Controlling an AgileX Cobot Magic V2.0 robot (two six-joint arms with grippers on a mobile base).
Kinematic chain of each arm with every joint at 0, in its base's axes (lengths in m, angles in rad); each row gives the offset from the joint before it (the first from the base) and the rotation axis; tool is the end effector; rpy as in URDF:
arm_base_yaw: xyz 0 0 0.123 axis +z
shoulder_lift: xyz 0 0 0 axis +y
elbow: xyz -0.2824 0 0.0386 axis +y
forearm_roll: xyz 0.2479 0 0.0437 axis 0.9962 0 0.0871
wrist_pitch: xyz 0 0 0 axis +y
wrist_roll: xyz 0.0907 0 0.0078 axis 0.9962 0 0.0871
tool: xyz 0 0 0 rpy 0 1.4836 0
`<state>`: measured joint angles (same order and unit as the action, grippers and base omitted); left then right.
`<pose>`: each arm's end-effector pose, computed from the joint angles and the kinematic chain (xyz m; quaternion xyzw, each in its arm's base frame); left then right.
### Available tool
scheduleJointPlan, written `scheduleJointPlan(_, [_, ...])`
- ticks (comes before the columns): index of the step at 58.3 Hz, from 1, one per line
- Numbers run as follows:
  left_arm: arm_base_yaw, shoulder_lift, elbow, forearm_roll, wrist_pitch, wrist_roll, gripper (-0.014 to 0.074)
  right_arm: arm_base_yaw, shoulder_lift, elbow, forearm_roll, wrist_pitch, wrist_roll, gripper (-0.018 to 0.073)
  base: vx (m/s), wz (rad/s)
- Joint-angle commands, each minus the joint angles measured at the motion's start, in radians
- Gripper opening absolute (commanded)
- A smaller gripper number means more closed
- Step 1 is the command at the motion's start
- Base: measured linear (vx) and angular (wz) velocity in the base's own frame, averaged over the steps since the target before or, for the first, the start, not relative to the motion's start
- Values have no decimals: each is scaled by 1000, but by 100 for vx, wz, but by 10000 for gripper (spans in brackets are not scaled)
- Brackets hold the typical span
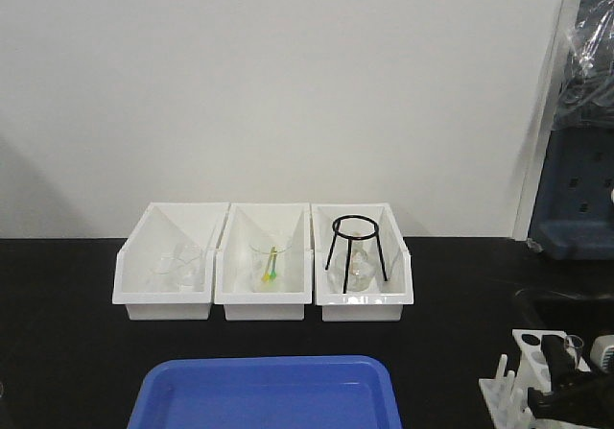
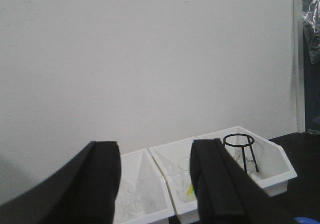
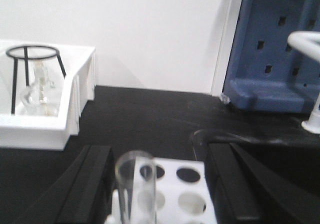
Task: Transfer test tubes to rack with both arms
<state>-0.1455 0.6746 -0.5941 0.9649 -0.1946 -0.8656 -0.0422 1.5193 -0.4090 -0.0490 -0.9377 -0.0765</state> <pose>0.1399 -0.0350 0.3637 0.1371 0.6503 -0.0735 0.7436 0.2639 -0.0075 0.1964 -0.0367 0.7359 -0.0354 0.6752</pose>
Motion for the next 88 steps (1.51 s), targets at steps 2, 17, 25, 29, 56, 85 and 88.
scheduleJointPlan(2, [1,-3,-28,-18,-38,0,452,-7,-165,-65,-31,104,18,470,0,0])
scheduleJointPlan(17, [1,-3,-28,-18,-38,0,452,-7,-513,-226,-83,563,50,470,0,0])
scheduleJointPlan(25, [1,-3,-28,-18,-38,0,452,-7,-634,-247,-80,743,76,470,0,0])
scheduleJointPlan(29, [1,-3,-28,-18,-38,0,452,-7,-663,-241,-80,782,92,470,0,0])
scheduleJointPlan(56, [1,-3,-28,-18,-38,0,452,-7,-685,-241,-80,804,91,470,0,0])
scheduleJointPlan(85, [-1,-46,-28,-251,77,13,419,-7,-685,-241,-80,804,91,470,0,0])
scheduleJointPlan(88, [-1,-71,-28,-341,126,54,386,-7,-685,-241,-80,804,91,470,0,0])
